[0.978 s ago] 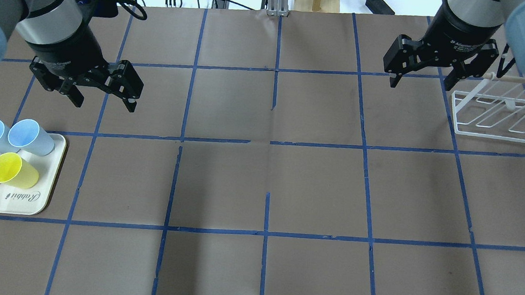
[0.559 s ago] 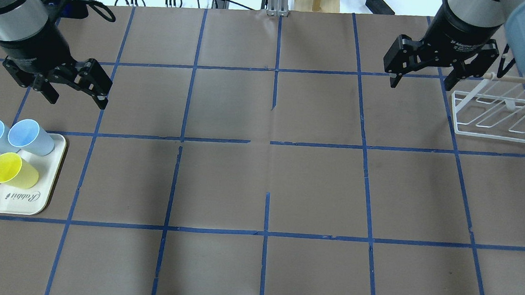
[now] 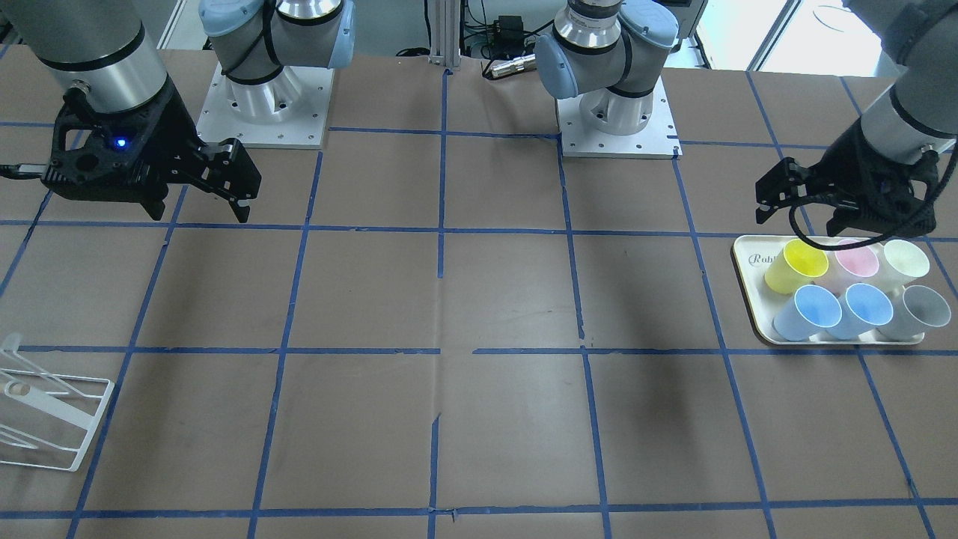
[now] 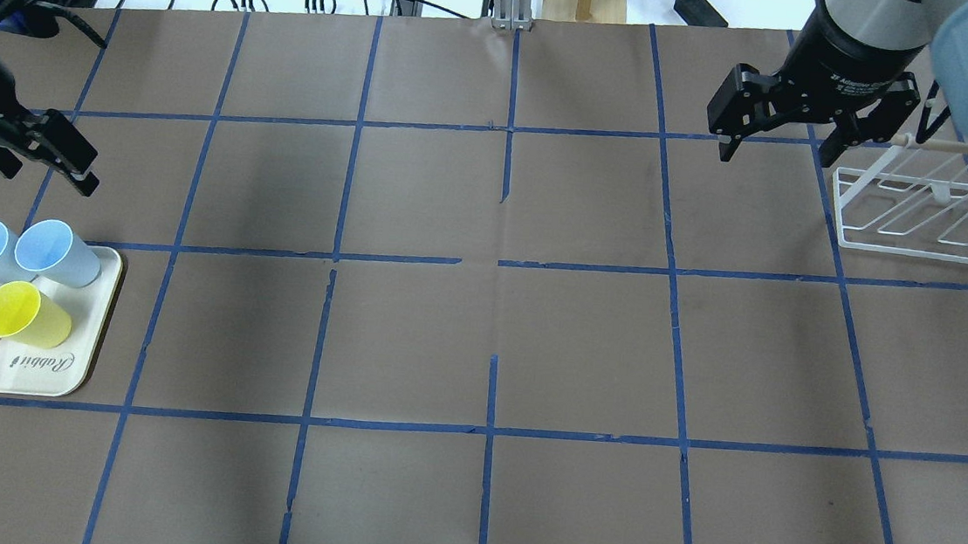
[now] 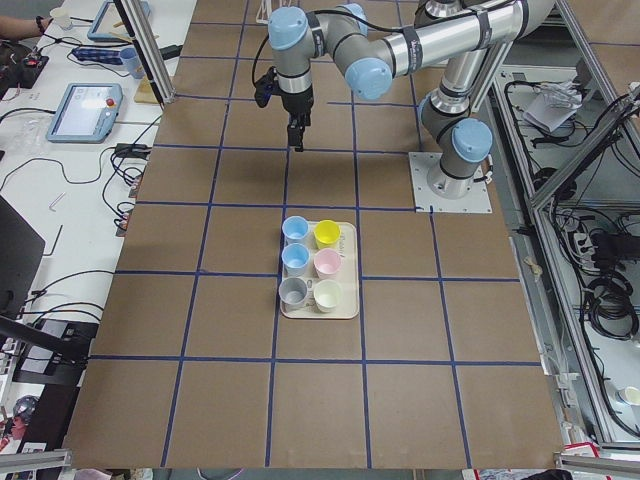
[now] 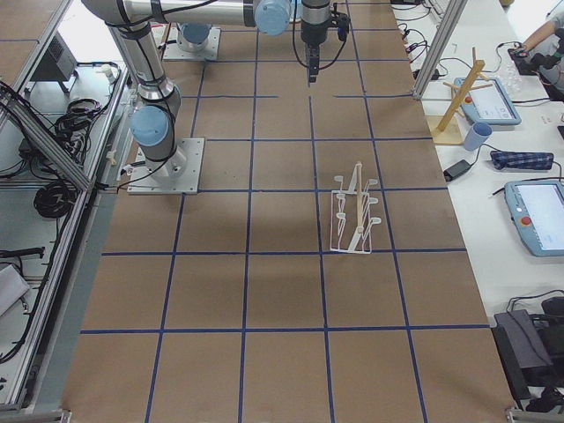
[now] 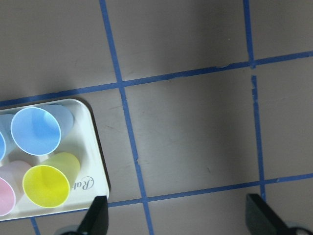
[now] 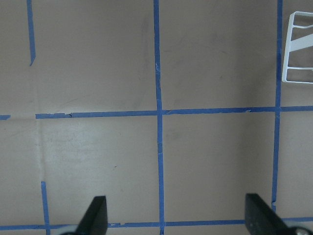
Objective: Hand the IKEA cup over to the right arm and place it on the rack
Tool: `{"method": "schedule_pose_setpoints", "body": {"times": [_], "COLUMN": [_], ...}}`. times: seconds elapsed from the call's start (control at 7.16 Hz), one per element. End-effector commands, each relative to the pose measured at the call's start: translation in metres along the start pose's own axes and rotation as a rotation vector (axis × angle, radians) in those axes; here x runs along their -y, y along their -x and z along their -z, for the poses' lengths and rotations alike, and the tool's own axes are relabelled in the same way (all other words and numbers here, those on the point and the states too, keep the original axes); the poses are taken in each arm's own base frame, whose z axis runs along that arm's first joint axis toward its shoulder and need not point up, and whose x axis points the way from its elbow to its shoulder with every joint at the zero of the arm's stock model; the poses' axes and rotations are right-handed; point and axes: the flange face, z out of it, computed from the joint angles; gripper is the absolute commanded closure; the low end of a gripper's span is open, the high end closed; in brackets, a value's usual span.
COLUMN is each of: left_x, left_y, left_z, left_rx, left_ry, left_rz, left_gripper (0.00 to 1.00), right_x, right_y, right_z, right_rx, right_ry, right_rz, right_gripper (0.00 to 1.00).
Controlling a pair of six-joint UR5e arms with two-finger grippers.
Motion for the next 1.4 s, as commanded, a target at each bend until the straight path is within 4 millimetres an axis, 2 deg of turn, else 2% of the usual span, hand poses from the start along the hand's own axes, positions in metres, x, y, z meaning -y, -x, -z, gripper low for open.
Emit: {"method": "schedule_pose_setpoints", "body": {"times": [0.0, 0.28, 0.42, 0.56, 0.84, 1.12, 1.26], "left_x": [0.001, -0.010, -0.007, 0.005, 0.018, 0.024, 0.024], "left_y": [0.059, 0.122, 0.142, 0.152, 0.169, 0.171, 0.171], "left_z": [-0.017, -0.047, -0.062, -0.085, -0.118, -0.143, -0.150], "left_rx": [0.080, 0.068, 0.083, 0.070, 0.076, 0.030, 0.023], "left_ry": [-0.011, -0.003, -0.019, -0.028, -0.027, -0.023, -0.017], "left_rz": [-0.131, -0.224, -0.258, -0.302, -0.415, -0.444, -0.495], "left_gripper": [0.00, 0.00, 0.00, 0.00, 0.00, 0.00, 0.00], "right_x": [0.000, 0.000, 0.000, 0.000, 0.000, 0.000, 0.000], "right_y": [0.000, 0.000, 0.000, 0.000, 0.000, 0.000, 0.000], "right_z": [-0.001, -0.001, -0.002, -0.001, -0.001, -0.002, -0.001], "right_rx": [-0.001, -0.001, 0.000, 0.000, 0.000, 0.003, 0.005], "right_ry": [0.002, 0.002, 0.003, 0.003, 0.002, 0.003, 0.001], "right_rz": [0.000, 0.000, 0.000, 0.000, 0.000, -0.002, -0.003], "right_gripper": [0.00, 0.00, 0.00, 0.00, 0.00, 0.00, 0.00]}}
